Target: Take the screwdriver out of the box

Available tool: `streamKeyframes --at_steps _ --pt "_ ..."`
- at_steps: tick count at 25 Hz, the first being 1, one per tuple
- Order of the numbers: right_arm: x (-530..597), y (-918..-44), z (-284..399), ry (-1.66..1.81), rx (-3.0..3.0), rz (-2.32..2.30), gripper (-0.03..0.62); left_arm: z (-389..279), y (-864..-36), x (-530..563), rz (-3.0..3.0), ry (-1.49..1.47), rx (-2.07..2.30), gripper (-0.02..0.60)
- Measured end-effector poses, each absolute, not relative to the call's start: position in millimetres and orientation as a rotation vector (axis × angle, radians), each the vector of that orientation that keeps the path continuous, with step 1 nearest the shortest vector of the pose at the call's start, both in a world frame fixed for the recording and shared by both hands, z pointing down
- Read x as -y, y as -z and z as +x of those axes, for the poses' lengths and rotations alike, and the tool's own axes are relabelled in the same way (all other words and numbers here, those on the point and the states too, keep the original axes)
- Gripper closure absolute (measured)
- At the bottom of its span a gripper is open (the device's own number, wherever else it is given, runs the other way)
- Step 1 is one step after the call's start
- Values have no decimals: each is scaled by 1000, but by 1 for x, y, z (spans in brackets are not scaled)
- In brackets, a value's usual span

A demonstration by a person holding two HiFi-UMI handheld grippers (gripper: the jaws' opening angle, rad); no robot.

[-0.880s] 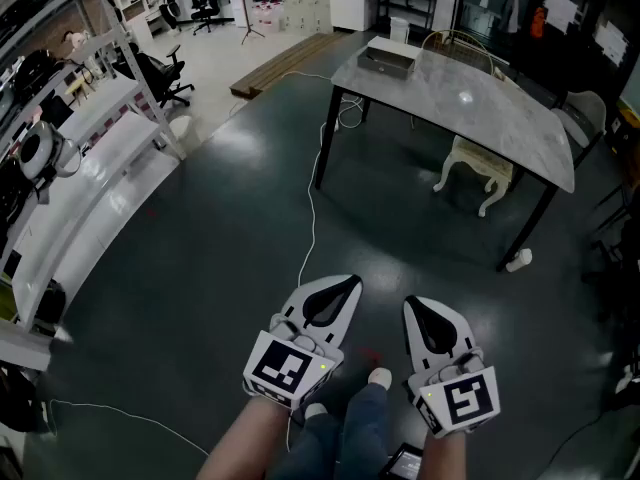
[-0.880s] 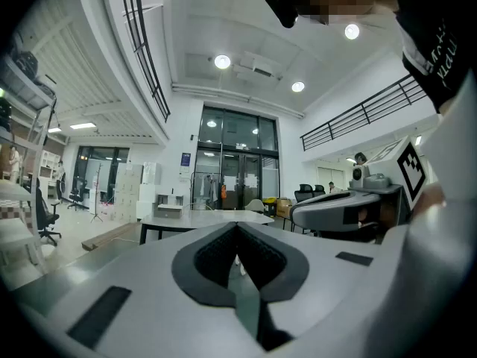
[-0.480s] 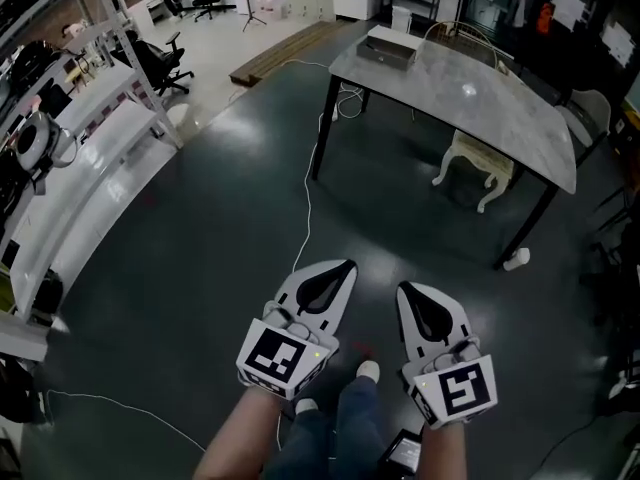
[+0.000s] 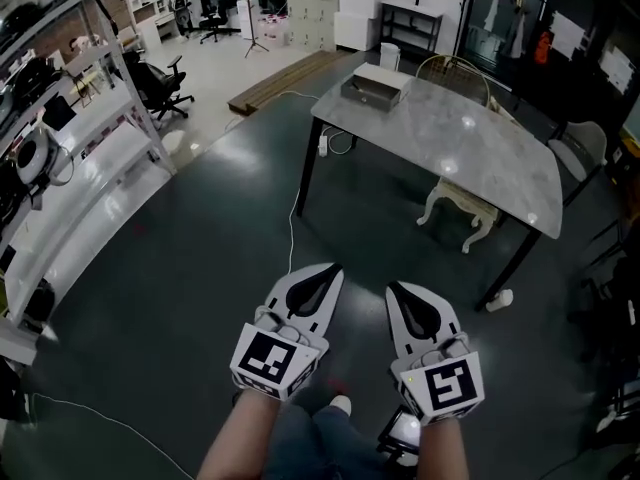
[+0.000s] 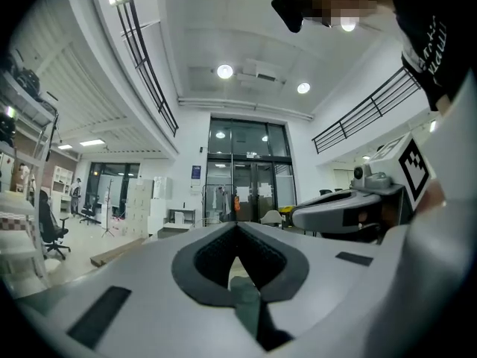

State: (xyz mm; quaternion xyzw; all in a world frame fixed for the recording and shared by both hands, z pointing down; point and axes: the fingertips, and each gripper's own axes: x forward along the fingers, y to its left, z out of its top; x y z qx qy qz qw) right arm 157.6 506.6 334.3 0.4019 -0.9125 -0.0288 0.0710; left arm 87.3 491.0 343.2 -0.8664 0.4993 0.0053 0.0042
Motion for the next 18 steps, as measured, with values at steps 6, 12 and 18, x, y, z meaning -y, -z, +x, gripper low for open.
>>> streamKeyframes --at_steps 6,12,18 --pt "-476 -328 174 107 2750 1224 568 96 -328 -458 -2665 -35 -1588 569" --pt "-442 -320 182 159 2754 1217 568 97 -315 -425 -2635 -55 -1598 570" --pt "-399 -323 169 150 2748 1205 568 86 -320 -384 -2657 -69 -1599 569"
